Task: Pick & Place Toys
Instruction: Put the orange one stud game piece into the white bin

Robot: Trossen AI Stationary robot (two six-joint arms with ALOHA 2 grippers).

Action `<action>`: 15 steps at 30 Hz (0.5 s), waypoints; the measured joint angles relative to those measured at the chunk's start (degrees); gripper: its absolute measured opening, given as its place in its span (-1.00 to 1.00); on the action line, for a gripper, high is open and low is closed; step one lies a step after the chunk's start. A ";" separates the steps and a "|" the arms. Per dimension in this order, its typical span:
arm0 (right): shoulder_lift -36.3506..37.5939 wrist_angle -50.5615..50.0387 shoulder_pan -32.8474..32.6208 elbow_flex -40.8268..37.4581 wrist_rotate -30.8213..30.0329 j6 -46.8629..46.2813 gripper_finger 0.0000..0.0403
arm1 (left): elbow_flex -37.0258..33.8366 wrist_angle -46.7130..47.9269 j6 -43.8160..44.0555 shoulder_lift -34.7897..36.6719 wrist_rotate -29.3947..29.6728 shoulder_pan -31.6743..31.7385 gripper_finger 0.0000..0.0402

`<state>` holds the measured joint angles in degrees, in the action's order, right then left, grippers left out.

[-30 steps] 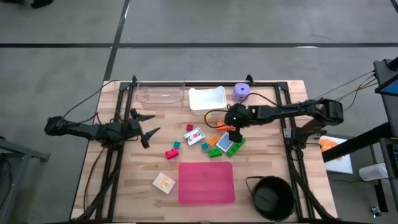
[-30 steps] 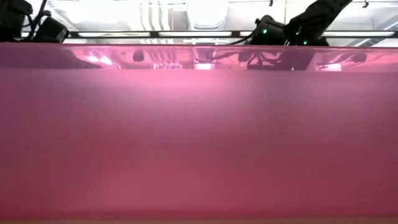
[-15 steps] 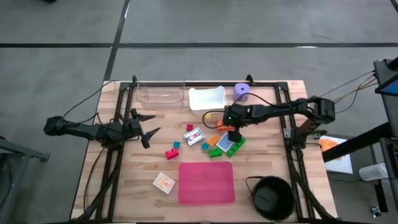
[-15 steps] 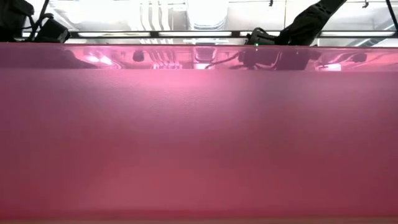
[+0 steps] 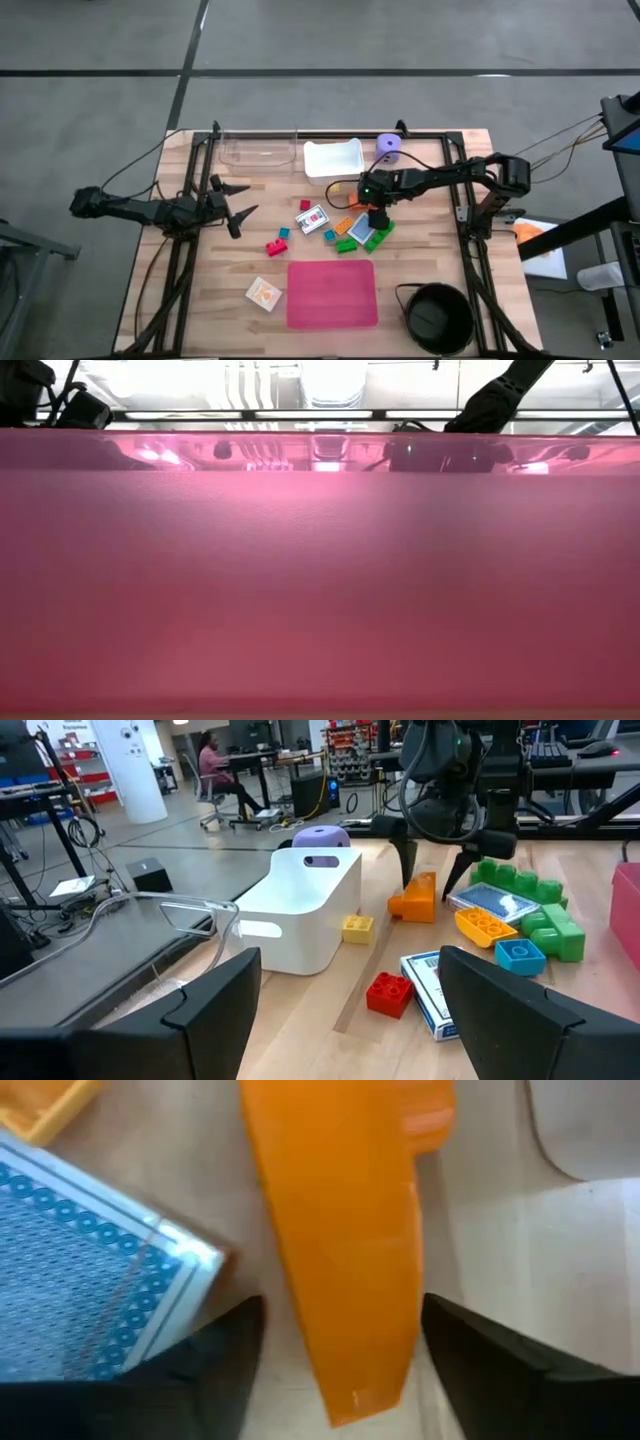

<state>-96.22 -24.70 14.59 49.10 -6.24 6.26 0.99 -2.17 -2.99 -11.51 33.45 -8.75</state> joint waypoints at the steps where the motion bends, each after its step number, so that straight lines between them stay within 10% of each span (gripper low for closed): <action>1: 0.39 -0.16 0.00 -0.07 0.05 0.01 0.10 | 0.00 -0.02 -0.02 0.00 0.00 0.00 0.51; 9: 2.30 -1.60 0.04 -0.01 -0.20 0.00 -0.80 | -0.42 -0.96 -0.17 0.00 0.02 0.02 0.51; 15: 4.51 -3.22 0.05 -0.19 -0.02 -0.37 -0.80 | -0.44 -0.95 -0.15 0.00 0.00 0.07 0.51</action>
<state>-91.70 -27.92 14.64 48.90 -6.26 5.90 0.56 -3.13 -3.14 -11.51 33.45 -8.69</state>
